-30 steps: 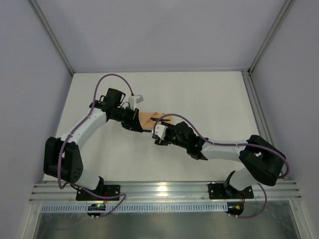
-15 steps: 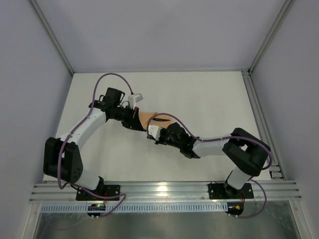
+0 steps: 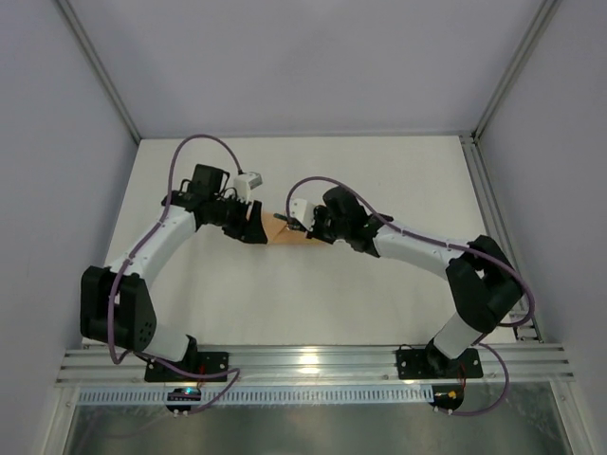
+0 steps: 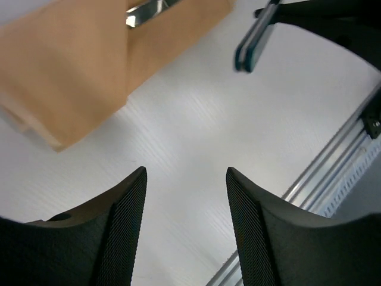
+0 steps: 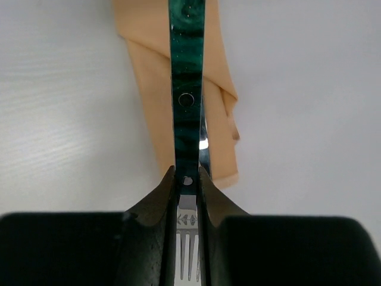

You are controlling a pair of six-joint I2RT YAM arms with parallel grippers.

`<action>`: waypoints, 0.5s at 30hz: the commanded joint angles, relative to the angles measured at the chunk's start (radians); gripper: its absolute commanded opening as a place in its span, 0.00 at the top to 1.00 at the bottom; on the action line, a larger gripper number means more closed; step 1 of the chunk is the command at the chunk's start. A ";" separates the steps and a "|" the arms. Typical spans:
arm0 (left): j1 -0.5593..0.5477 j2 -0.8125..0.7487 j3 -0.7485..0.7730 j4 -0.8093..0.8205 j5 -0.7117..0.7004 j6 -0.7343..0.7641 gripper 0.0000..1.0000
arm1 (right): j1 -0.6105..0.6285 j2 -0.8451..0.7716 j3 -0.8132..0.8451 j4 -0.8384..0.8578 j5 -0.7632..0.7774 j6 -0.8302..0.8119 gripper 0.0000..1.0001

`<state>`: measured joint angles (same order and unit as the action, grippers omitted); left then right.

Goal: Fold the napkin into a case and place the utensils inside
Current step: Stuff the fork into the folded napkin.

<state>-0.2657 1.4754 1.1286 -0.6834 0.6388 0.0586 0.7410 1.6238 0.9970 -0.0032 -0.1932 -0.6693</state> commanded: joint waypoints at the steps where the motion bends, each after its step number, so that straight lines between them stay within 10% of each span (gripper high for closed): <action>1: 0.052 -0.064 0.017 0.083 -0.125 -0.034 0.42 | -0.041 -0.015 0.115 -0.340 -0.035 -0.117 0.96; 9: 0.098 0.015 -0.033 0.258 -0.287 -0.089 0.45 | -0.052 0.328 0.586 -0.955 0.081 -0.318 0.96; 15: 0.123 0.155 -0.021 0.324 -0.332 -0.088 0.47 | -0.046 0.485 0.765 -1.084 0.158 -0.329 0.96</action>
<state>-0.1604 1.5738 1.1084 -0.4438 0.3565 -0.0189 0.6865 2.0838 1.6787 -0.9146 -0.1047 -0.9588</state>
